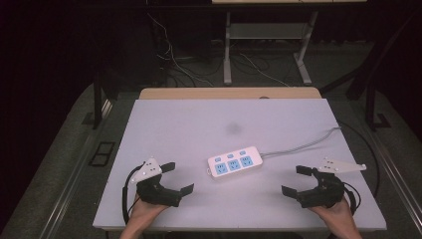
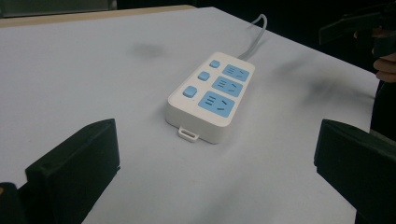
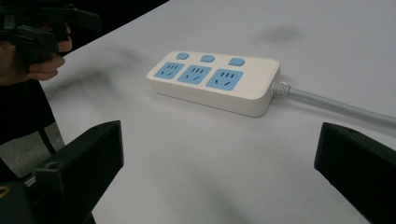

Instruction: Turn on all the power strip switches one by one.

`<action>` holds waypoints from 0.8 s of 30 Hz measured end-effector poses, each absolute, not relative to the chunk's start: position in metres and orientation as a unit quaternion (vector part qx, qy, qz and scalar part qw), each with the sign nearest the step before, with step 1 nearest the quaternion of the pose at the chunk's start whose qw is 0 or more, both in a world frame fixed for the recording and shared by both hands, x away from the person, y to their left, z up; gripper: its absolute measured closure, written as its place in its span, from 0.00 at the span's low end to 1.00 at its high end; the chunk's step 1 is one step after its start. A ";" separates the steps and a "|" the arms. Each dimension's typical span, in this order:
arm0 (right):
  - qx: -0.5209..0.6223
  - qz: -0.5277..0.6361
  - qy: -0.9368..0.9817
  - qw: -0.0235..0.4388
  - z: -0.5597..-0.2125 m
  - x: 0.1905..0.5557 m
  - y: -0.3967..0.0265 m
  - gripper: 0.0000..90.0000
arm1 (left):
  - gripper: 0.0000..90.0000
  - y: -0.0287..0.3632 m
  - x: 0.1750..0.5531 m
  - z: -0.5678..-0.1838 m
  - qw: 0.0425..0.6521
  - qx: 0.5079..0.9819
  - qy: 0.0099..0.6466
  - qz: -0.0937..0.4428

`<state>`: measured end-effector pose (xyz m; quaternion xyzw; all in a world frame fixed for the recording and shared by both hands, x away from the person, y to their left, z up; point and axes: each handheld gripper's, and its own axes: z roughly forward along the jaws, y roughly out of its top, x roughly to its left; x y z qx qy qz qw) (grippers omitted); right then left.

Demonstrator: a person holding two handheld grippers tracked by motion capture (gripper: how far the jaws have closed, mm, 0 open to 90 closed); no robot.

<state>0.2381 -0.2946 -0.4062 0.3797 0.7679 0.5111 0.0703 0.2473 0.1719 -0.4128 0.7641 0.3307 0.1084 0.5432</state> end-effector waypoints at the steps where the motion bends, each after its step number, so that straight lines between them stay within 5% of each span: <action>1: 0.379 0.511 0.768 0.070 -0.406 0.238 -0.295 0.01 | 0.00 0.172 0.247 -0.413 0.544 0.764 0.330 0.108; 24: 0.371 0.504 0.778 0.058 -0.411 0.238 -0.291 0.01 | 0.00 0.168 0.247 -0.412 0.533 0.776 0.322 0.099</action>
